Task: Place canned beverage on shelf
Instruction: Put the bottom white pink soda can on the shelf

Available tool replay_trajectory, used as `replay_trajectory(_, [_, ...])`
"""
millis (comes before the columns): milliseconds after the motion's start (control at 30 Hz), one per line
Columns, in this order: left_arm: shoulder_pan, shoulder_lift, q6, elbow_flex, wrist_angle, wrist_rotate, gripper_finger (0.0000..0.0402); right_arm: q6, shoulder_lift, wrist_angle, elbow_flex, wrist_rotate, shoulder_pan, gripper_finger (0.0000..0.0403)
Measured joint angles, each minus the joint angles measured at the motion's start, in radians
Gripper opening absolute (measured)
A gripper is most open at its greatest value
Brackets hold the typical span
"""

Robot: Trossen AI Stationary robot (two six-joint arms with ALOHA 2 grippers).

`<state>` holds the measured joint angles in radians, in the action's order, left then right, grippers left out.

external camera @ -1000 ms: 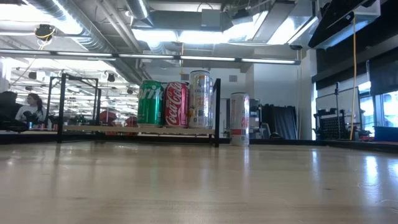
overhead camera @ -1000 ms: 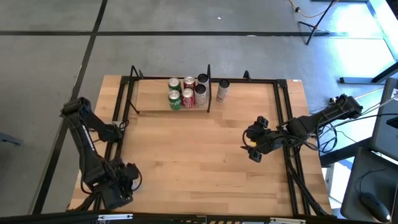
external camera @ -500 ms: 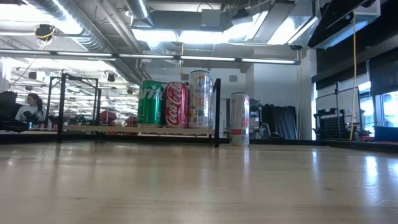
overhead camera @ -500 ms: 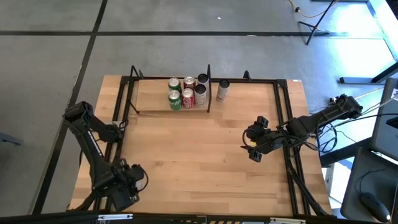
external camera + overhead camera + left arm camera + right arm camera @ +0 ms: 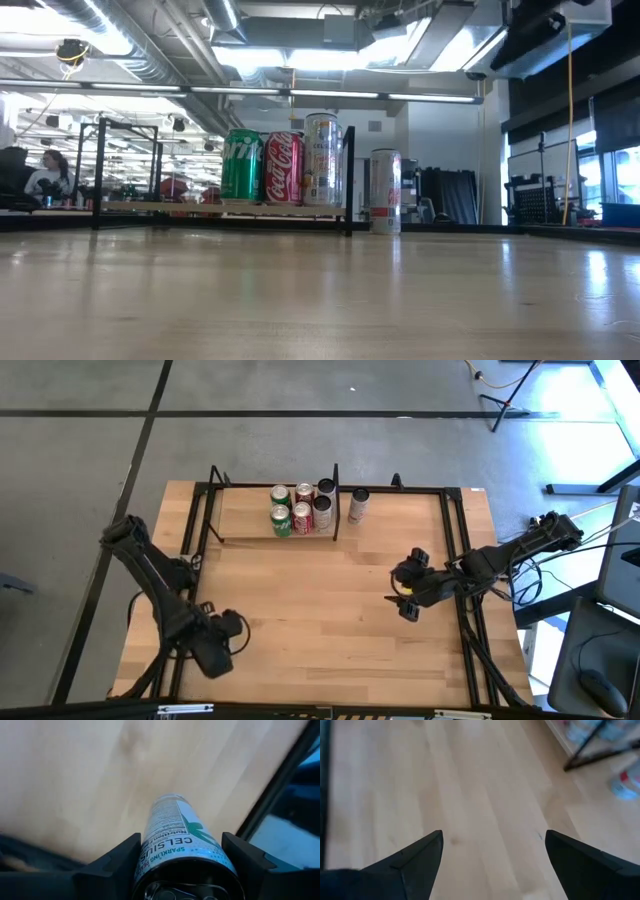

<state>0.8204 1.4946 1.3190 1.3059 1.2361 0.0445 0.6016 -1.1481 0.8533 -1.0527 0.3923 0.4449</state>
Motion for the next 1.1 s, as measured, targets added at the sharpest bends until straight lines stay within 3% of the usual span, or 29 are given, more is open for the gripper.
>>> replay_trajectory(233, [-0.164, -0.04, -0.238, 0.199, 0.077, 0.1, 0.0218, -0.094, 0.0, -0.241, 0.0, 0.006, -0.007, 0.0337])
replay_trajectory(367, [-0.28, -0.041, -0.417, 0.331, 0.085, 0.156, 0.0218, -0.176, 0.0, -0.388, 0.0, 0.003, -0.07, 0.0333])
replay_trajectory(467, [-0.362, -0.041, -0.537, 0.401, 0.095, 0.173, 0.0218, -0.223, 0.0, -0.476, 0.0, -0.057, -0.131, 0.0314])
replay_trajectory(700, [-0.573, -0.041, -0.746, 0.565, 0.35, 0.174, 0.0218, -0.234, 0.0, -0.477, 0.0, -0.168, -0.217, 0.0222])
replay_trajectory(933, [-0.872, -0.057, -1.082, 0.578, 0.347, 0.201, 0.0218, -0.235, -0.007, -0.379, 0.0, -0.17, -0.28, 0.0106])
replay_trajectory(1100, [-1.097, -0.035, -1.316, 0.576, 0.336, 0.195, 0.0218, -0.234, -0.013, -0.28, 0.0, -0.169, -0.319, 0.0057])
